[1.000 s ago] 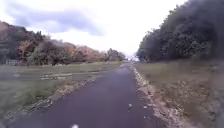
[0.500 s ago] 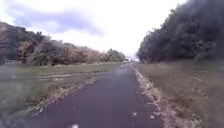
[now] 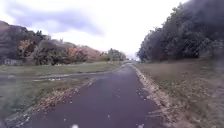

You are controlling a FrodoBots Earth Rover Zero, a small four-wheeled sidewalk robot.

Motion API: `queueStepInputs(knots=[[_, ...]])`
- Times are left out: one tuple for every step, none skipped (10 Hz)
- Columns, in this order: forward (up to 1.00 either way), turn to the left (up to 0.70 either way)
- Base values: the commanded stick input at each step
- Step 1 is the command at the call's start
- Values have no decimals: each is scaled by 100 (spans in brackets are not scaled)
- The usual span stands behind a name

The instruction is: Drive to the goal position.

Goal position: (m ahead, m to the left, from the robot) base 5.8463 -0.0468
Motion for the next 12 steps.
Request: queueStepInputs(knots=[[60,-15],[60,-15],[60,-15],[60,-15],[60,-15],[60,-15],[60,0],[60,0],[60,0],[60,0],[60,0],[60,0]])
